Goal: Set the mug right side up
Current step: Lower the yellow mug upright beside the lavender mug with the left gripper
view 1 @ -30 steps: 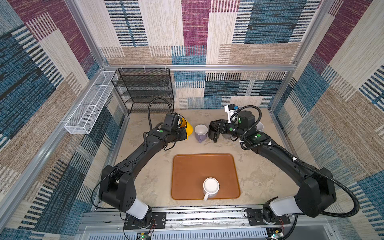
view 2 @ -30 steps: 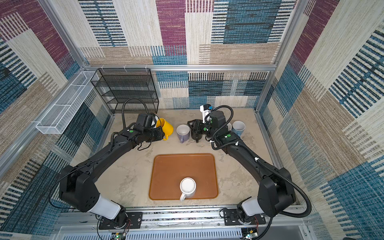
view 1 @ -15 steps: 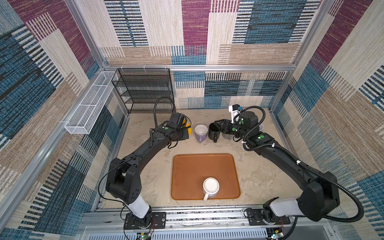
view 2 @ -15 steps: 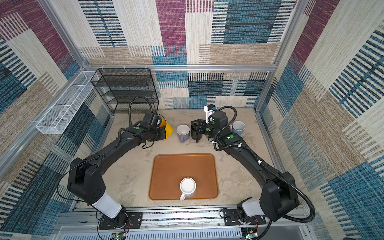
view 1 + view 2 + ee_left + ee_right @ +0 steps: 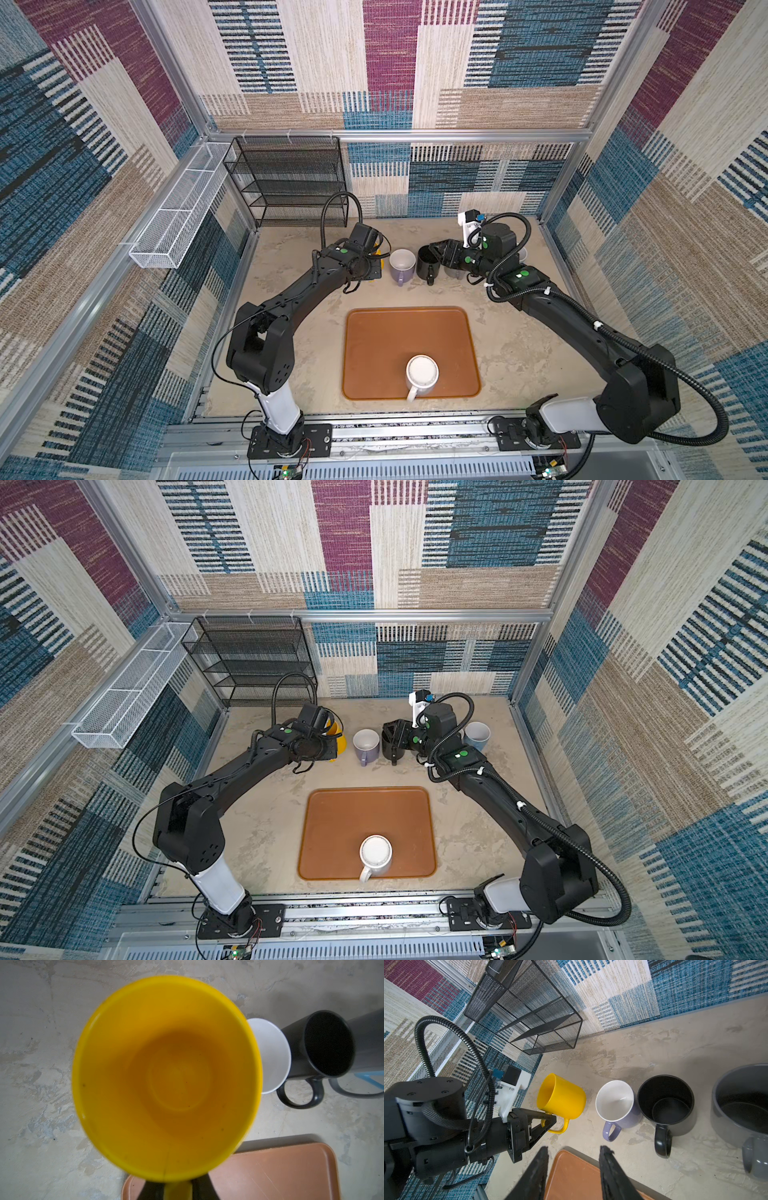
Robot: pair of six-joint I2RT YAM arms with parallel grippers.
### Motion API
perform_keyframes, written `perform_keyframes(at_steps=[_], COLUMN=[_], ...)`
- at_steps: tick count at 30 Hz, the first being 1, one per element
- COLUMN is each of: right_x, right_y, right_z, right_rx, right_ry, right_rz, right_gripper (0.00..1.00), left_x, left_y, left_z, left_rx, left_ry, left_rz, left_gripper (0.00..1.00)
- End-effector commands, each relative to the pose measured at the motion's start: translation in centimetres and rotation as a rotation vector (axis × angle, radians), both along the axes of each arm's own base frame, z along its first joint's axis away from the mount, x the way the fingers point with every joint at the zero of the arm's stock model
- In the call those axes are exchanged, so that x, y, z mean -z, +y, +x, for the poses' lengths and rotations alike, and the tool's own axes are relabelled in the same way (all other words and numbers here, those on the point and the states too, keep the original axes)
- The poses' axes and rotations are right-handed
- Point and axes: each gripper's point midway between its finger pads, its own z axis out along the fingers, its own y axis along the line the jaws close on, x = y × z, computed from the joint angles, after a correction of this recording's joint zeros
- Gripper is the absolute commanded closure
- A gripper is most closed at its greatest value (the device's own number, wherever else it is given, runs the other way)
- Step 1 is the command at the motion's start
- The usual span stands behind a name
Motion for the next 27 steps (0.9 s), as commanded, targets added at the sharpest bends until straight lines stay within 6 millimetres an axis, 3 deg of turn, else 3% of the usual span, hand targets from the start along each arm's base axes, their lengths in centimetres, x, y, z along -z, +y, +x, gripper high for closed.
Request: perform_keyframes(at_steps=[1,27], right_x=[-0.4,0.6], right_y=[-0.3,-0.4], right_z=[0.1,0.4], right_rx=[0.015,0.019], right_ry=[-0.021,0.003], right_rz=[-0.002,-0.024], right_gripper=[0.57,0.57], left_x=[-0.4,5.0], left_y=[0.3,0.2], left_z=[1.3,4.1], left_rx=[0.0,-0.041], left_ry=[-0.037,0.032], left_rz=[0.052,0.157], left_gripper=[1.0,1.0])
